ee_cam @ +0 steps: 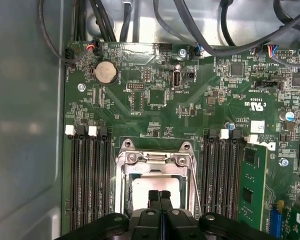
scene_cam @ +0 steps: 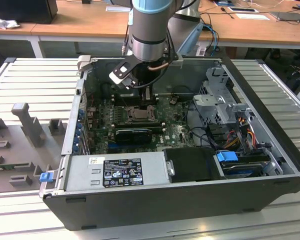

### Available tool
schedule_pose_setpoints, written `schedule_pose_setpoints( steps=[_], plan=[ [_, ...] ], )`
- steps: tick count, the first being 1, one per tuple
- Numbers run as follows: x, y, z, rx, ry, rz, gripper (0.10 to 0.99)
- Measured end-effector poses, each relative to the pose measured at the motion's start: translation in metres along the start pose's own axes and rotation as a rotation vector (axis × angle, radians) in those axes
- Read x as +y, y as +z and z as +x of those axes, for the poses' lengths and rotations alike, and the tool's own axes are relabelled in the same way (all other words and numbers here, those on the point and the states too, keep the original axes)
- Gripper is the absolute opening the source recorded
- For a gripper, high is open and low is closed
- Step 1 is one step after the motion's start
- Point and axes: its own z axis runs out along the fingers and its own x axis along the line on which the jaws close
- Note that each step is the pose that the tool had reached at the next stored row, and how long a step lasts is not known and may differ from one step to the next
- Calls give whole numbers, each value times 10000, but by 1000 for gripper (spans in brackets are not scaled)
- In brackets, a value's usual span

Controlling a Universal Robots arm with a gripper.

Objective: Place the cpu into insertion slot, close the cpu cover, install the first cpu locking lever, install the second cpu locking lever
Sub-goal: 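Close the cpu cover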

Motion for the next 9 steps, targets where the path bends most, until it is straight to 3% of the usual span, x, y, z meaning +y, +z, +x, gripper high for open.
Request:
schedule_pose_setpoints(
  steps=[9],
  plan=[
    [-75,11,-17,-3,-57,-93,106]
  ],
)
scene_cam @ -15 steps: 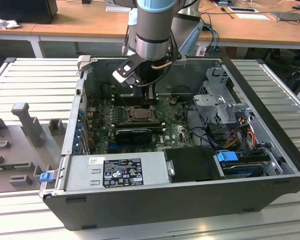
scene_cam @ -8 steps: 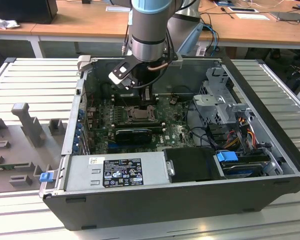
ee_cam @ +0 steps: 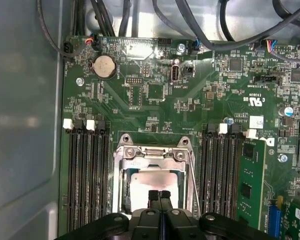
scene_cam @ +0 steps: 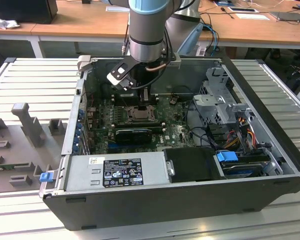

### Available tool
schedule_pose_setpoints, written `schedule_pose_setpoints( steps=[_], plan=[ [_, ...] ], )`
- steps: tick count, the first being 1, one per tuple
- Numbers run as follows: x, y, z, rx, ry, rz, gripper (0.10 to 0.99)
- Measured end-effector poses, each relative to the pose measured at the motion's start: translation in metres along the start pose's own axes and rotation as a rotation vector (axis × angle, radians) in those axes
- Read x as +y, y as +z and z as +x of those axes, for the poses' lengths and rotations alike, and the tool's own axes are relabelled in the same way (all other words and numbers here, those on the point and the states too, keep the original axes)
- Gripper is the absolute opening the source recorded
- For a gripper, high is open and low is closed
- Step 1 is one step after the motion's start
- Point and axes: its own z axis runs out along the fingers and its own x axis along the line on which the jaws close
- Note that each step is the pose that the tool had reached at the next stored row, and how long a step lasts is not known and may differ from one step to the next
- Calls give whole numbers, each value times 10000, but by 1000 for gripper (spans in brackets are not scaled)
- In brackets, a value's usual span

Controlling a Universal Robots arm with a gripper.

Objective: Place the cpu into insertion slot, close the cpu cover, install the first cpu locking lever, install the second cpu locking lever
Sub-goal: 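Close the cpu cover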

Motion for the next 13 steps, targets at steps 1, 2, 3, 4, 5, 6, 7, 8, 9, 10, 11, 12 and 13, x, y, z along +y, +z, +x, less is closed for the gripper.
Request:
schedule_pose_setpoints(
  steps=[1,2,3,4,5,6,7,8,9,10,11,12,13],
  plan=[
    [-20,3,-7,1,-15,-18,106],
    [-33,5,-13,3,-30,-31,106],
    [-44,9,-16,8,-45,-45,106],
    [-58,18,-18,19,-68,-62,106],
    [-71,26,-19,31,-86,-73,106],
    [-103,43,-18,51,-113,-86,106],
    [-142,74,-16,55,-137,-95,106],
    [-148,96,-10,55,-139,-98,106],
    [-148,117,-3,55,-139,-99,106],
    [-148,139,3,55,-140,-99,106],
    [-148,149,6,55,-140,-99,106],
    [-149,161,9,55,-144,-143,106],
    [-149,166,11,52,-150,-200,106]
  ],
)
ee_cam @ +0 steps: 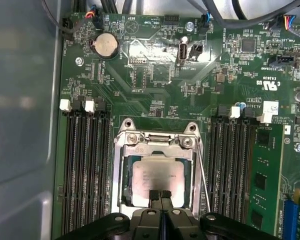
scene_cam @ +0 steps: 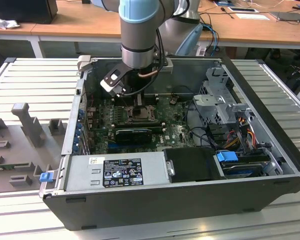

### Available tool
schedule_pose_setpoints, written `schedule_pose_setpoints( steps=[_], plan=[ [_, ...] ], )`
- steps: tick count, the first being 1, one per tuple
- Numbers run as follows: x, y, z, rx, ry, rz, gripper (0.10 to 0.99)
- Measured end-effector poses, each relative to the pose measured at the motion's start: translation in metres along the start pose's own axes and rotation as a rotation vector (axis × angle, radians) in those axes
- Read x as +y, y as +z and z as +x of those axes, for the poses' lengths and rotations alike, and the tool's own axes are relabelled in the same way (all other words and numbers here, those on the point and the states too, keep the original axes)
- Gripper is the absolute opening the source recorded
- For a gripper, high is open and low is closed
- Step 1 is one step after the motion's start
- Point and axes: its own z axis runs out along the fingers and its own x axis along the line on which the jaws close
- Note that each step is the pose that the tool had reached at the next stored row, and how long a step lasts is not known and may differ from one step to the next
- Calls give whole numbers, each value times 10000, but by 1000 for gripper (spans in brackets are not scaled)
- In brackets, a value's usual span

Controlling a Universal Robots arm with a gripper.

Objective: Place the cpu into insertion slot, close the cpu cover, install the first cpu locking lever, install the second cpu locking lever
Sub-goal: 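Close the cpu cover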

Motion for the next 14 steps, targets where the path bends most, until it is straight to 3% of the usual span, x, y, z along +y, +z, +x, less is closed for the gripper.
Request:
schedule_pose_setpoints(
  steps=[4,7,11,14],
  plan=[
    [-7,45,3,1,-10,-127,106],
    [-9,67,14,20,-7,-139,106],
    [7,77,35,277,0,-170,106],
    [16,19,40,314,1,-181,106]
  ],
)
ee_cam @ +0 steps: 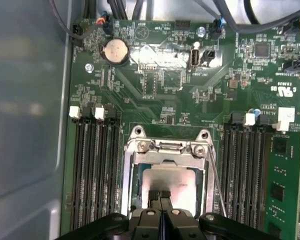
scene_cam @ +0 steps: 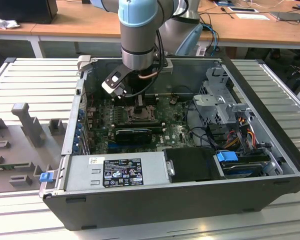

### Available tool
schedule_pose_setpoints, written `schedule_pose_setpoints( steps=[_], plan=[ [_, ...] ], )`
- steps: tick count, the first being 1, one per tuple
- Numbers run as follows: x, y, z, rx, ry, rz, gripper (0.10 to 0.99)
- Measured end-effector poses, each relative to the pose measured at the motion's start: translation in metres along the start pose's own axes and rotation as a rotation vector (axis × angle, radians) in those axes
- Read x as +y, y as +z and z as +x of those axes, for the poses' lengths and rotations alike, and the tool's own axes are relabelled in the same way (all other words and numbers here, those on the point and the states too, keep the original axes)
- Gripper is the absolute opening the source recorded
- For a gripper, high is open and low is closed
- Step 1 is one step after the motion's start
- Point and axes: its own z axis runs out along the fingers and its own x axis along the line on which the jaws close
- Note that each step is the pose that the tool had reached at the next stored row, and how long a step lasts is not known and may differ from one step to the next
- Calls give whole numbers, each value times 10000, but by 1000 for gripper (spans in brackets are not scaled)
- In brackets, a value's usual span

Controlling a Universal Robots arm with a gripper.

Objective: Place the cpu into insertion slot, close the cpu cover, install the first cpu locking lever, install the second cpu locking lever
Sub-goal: 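Close the cpu cover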

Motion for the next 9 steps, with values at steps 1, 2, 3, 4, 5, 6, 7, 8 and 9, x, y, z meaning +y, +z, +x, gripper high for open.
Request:
schedule_pose_setpoints(
  steps=[1,2,3,4,5,6,7,8,9],
  plan=[
    [0,-19,0,-5,-1,5,106],
    [1,-31,1,-6,-1,5,106],
    [0,-30,1,-4,-2,4,106],
    [-12,-32,1,-5,-14,5,106],
    [-25,-32,1,-7,-34,5,106],
    [-36,-30,1,-4,-61,1,106],
    [-46,-24,1,-2,-93,-3,106],
    [-49,-16,0,-3,-110,-8,106],
    [-52,0,-10,-4,-139,-13,106]
  ],
)
